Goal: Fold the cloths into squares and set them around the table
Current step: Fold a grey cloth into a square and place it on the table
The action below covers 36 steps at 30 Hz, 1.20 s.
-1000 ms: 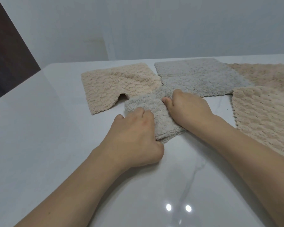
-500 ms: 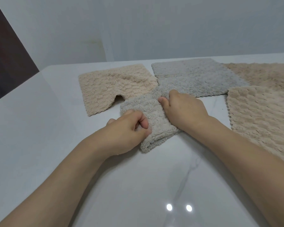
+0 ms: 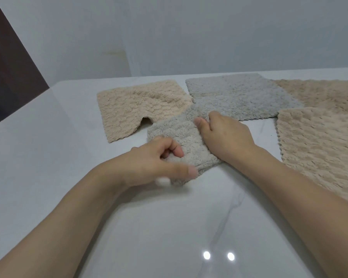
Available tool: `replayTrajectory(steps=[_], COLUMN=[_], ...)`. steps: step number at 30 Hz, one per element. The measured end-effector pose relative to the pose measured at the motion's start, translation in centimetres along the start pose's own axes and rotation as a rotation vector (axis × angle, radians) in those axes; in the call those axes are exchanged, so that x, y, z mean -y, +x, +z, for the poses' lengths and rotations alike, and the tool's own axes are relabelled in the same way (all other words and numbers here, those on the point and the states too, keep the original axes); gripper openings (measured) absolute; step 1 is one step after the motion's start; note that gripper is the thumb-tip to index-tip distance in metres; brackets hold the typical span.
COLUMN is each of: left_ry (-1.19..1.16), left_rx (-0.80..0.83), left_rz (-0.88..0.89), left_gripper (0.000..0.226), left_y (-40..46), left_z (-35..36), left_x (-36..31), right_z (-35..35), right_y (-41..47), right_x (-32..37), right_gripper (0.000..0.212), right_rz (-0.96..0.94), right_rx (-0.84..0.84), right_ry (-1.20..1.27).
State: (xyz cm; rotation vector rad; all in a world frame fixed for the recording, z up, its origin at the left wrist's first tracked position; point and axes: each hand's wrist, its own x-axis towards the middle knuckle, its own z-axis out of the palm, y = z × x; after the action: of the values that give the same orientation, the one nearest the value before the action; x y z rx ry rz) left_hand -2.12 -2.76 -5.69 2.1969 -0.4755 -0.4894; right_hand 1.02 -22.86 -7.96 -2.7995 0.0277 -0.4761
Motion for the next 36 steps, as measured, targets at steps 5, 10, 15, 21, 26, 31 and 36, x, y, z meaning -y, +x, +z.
replayTrajectory(steps=[5, 10, 15, 21, 26, 31, 36], left_ry=[-0.263, -0.301, -0.371, -0.377, -0.259, -0.253, -0.246], left_rx=[-0.739, -0.581, -0.399, -0.522, -0.617, -0.714, -0.681], left_rz=[0.233, 0.102, 0.076, 0.177, 0.208, 0.174, -0.011], left_gripper=[0.015, 0.033, 0.045, 0.040, 0.037, 0.023, 0.024], left_y=[2.4, 2.4, 2.8, 3.1, 3.3, 3.2, 4.5], left_z=[0.6, 0.3, 0.6, 0.5, 0.4, 0.8, -0.5], left_x=[1.6, 1.1, 1.3, 1.9, 2.4, 2.5, 0.0], right_z=[-1.1, -1.7, -1.4, -2.1, -1.9, -1.6, -1.6], right_y=[-0.3, -0.4, -0.2, 0.6, 0.0, -0.8, 0.8], right_x=[-0.6, -0.6, -0.7, -0.9, -0.2, 0.4, 0.7], right_gripper=[0.037, 0.021, 0.025, 0.025, 0.041, 0.044, 0.043], right_rz=[-0.081, -0.113, -0.061, 0.223, 0.253, 0.347, 0.601], right_rx=[0.094, 0.278, 0.267, 0.209, 0.297, 0.419, 0.345], right_ry=[0.621, 1.123, 1.231, 1.591, 1.754, 1.728, 1.363])
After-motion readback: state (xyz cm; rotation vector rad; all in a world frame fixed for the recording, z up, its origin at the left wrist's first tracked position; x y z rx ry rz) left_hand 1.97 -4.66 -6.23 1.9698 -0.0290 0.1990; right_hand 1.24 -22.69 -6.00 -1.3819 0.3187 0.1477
